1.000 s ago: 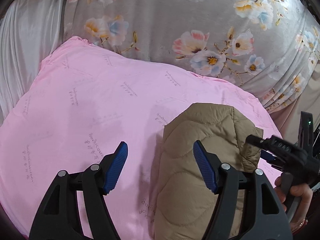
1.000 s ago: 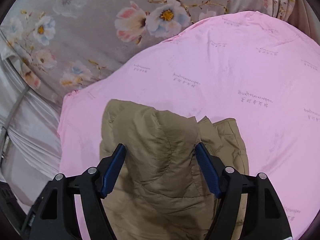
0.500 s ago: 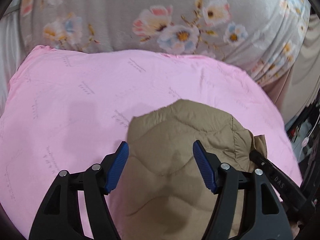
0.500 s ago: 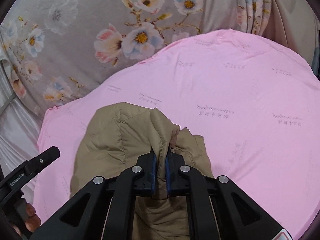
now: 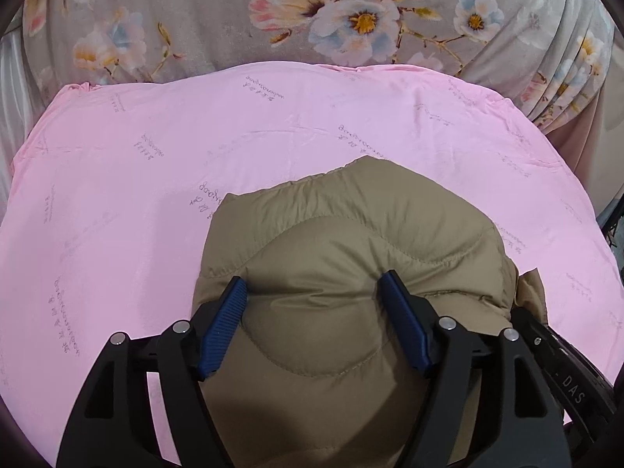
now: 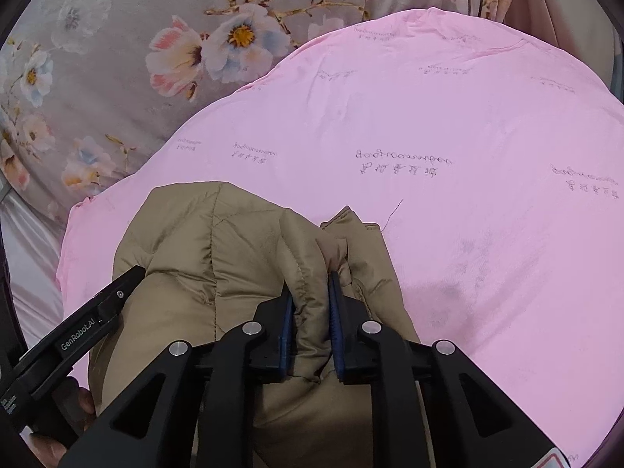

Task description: Fold large clothes

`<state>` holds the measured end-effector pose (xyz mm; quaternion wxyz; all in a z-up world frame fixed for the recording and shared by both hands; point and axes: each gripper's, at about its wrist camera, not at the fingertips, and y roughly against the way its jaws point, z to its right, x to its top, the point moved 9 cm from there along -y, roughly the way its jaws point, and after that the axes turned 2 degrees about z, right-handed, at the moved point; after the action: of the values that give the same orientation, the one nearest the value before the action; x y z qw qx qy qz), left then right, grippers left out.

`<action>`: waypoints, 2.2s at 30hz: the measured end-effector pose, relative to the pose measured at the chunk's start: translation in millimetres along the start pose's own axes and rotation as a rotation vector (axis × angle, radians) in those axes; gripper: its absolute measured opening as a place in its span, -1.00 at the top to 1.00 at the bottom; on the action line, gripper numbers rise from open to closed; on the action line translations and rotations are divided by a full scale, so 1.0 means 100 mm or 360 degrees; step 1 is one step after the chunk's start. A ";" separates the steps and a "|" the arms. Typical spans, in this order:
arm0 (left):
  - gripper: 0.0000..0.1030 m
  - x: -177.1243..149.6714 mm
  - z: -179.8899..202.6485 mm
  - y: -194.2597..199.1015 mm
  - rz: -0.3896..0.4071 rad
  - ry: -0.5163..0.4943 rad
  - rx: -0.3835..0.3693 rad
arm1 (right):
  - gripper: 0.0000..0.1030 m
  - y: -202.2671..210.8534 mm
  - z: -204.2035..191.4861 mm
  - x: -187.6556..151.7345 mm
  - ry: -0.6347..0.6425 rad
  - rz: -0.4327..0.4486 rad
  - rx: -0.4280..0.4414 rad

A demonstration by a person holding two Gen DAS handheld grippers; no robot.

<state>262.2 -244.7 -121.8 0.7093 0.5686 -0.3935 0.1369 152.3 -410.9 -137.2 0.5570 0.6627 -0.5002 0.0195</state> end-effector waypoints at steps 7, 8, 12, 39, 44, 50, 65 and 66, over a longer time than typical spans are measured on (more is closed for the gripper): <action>-0.41 -0.03 0.03 -0.08 0.0073 -0.0033 0.0060 | 0.68 -0.11 0.05 -0.06 0.0029 0.0047 0.0004; -0.41 -0.04 0.03 -0.09 0.0082 -0.0037 0.0071 | 0.68 -0.12 0.05 -0.06 0.0030 0.0052 0.0006; -0.43 -0.05 0.04 -0.12 0.0116 -0.0050 0.0105 | 0.68 -0.15 0.06 -0.08 0.0033 0.0074 0.0013; -0.45 -0.19 -0.07 0.45 0.0008 -0.0053 -0.0018 | 0.48 0.66 0.10 -0.12 0.0026 -0.0031 0.0187; -0.44 -0.61 -0.10 0.82 -0.0130 -0.0022 -0.0153 | 0.48 0.94 0.06 -0.59 0.0185 -0.0258 0.0214; -0.47 -0.97 -0.09 0.93 -0.0164 -0.0081 -0.0092 | 0.55 0.86 0.06 -1.07 0.0321 -0.0360 0.0126; -0.58 -1.08 -0.07 0.78 -0.0073 -0.0210 0.0072 | 0.57 0.72 0.09 -1.21 0.0178 -0.0274 0.0264; -0.58 -1.08 -0.07 0.77 -0.0068 -0.0216 0.0080 | 0.58 0.72 0.09 -1.21 0.0175 -0.0269 0.0268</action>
<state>144.7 -186.7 -145.3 0.6694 0.6023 -0.4249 0.0928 37.6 -331.5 -159.4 0.5257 0.7448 -0.4079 0.0506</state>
